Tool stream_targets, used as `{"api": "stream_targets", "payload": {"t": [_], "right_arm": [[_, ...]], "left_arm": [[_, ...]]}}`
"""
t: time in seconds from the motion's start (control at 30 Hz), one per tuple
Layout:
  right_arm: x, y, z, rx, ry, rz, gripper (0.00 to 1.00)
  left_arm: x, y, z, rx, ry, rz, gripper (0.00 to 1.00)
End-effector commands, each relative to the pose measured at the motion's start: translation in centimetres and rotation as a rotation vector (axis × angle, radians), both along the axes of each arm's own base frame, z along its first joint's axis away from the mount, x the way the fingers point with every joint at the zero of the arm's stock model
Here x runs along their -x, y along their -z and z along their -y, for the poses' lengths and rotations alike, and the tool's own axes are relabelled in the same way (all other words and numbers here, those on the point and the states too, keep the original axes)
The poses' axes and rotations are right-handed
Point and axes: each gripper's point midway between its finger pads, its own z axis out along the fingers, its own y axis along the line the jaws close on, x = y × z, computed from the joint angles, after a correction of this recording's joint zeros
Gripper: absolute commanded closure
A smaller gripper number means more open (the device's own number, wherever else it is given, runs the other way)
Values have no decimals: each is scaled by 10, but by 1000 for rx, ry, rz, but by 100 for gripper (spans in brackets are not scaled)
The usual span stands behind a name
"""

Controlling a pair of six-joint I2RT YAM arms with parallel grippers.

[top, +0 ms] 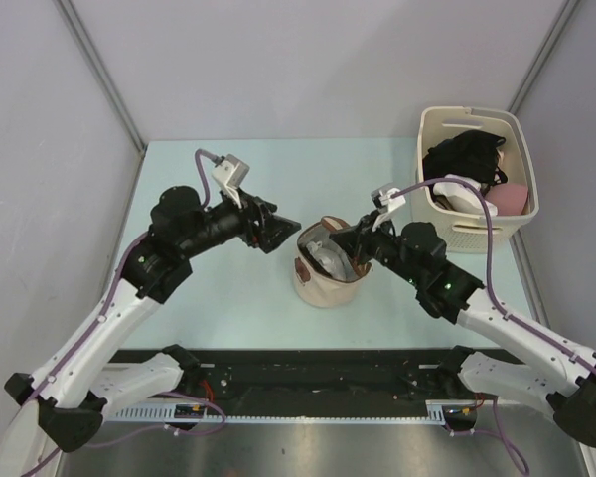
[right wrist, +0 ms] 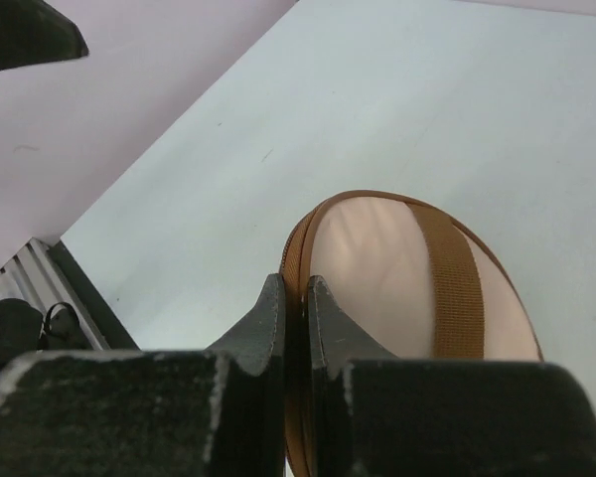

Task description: Unzip the laundry bag and remove the bra

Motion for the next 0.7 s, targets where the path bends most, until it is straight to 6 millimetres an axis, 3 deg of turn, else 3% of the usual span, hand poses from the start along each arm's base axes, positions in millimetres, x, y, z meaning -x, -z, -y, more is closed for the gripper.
{"api": "stream_targets", "payload": {"t": [0.0, 0.1, 0.13, 0.2, 0.27, 0.3, 0.37, 0.47, 0.5, 0.67], "right_arm": [[-12, -45, -5, -98, 79, 110, 100], [11, -54, -18, -87, -99, 175, 100], [29, -57, -26, -63, -227, 228, 100], [49, -61, -24, -56, -355, 268, 100], [53, -64, -15, -40, -394, 303, 100], [67, -65, -12, -38, -462, 316, 100], [73, -60, -6, -15, -498, 318, 100], [79, -58, 4, -7, -534, 298, 100], [80, -59, 5, -10, -539, 290, 100], [83, -55, 5, -13, -563, 259, 100]], "left_arm": [[7, 34, 14, -47, 53, -88, 14], [17, 26, 14, -89, 142, 37, 9], [18, 25, 12, -106, 153, 78, 8], [14, 20, 6, -152, 149, 214, 5], [17, 11, 7, -164, 190, 363, 4], [16, 26, 7, -206, 216, 432, 2], [14, 11, 5, -203, 201, 614, 0], [8, 29, 11, -259, 247, 620, 0], [14, 22, 18, -243, 305, 626, 0], [27, 28, 42, -243, 482, 590, 0]]}}
